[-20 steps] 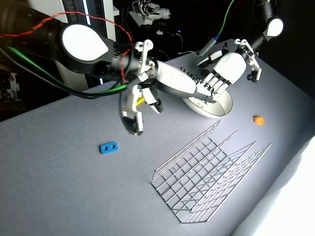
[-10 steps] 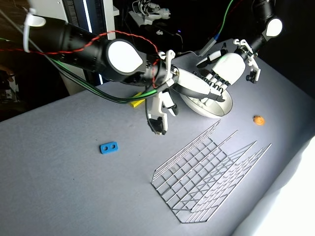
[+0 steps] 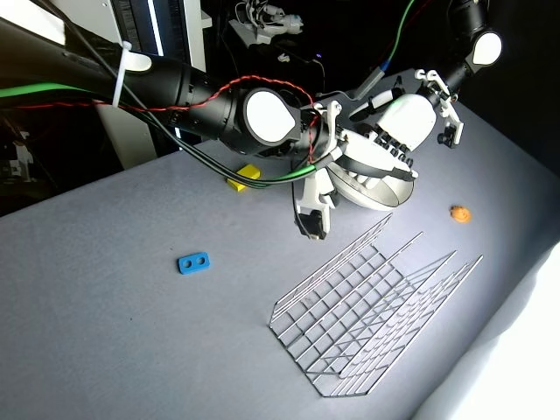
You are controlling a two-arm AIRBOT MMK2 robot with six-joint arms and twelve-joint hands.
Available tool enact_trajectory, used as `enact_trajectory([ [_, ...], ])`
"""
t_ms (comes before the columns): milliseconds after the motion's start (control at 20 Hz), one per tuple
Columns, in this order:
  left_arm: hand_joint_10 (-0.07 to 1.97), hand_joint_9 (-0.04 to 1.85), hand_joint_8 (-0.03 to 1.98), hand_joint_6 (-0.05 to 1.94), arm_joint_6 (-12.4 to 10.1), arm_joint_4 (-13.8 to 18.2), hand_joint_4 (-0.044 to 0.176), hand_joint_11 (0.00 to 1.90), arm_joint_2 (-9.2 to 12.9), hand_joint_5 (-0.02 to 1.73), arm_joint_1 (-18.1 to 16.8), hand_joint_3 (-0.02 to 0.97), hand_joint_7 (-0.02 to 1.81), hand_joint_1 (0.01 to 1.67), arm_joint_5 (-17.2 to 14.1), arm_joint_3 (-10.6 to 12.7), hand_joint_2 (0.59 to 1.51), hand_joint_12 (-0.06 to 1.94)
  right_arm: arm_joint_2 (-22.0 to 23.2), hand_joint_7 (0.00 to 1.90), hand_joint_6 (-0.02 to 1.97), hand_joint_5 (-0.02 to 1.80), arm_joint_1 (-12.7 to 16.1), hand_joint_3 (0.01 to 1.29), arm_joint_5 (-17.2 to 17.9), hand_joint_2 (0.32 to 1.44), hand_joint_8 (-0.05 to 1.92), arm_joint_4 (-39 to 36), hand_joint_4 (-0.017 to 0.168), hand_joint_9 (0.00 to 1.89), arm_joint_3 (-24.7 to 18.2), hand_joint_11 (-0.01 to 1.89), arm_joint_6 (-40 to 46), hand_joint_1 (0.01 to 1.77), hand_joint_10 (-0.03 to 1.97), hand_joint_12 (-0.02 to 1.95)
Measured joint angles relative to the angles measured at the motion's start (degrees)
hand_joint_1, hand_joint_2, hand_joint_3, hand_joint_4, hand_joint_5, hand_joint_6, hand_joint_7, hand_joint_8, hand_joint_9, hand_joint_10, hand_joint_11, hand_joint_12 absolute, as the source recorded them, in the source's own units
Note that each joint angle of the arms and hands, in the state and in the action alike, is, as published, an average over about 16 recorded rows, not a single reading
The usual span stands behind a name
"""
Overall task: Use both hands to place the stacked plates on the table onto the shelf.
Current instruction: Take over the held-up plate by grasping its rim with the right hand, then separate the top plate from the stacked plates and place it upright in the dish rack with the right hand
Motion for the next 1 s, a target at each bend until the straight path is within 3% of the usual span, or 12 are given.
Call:
enact_trajectory([
  [200, 0.00, 0.04, -0.01, -0.01, -0.02, 0.00, -0.003, 0.02, 0.05, 0.05, -0.06, 0.011, 0.01, 0.02, -0.06, -0.01, 1.121, 0.01, -1.12, 0.27, 0.02, 0.25, -0.42, 0.02, 0.84, 0.96, 0.01, 0.05, 0.001, 0.28, 1.13, 0.12, -0.19, 1.29, 0.05, 0.63],
  [550, 0.01, 0.04, -0.01, -0.01, -0.17, 0.03, -0.003, 0.02, 0.20, 0.05, -0.49, 0.011, 0.02, 0.02, -0.21, 0.10, 1.122, 0.01, -1.52, 0.67, 0.09, 0.61, -0.83, 0.02, 2.53, 0.96, 0.06, 0.08, -0.003, 0.74, 1.31, 0.47, -0.54, 1.29, 0.05, 1.05],
  [750, 0.01, 0.04, 0.00, 0.00, -0.70, -0.57, -0.001, 0.02, 0.55, 0.06, -1.25, 0.011, 0.03, 0.02, -0.39, 0.49, 1.124, 0.01, -1.32, 0.85, 0.15, 0.78, -0.55, 0.02, 3.20, 0.96, 0.16, 0.22, -0.004, 0.98, 0.72, 0.70, -0.68, 1.28, 0.06, 1.06],
  [1000, 0.01, 0.04, 0.01, 0.01, -2.46, -2.29, 0.000, 0.02, 2.06, 0.05, -3.06, 0.011, 0.04, 0.01, -0.44, 1.08, 1.130, 0.01, -0.94, 0.97, 0.25, 0.88, 0.19, 0.02, 3.01, 0.94, 0.33, 0.36, -0.006, 1.14, -0.40, 0.90, -0.76, 1.26, 0.18, 1.02],
])
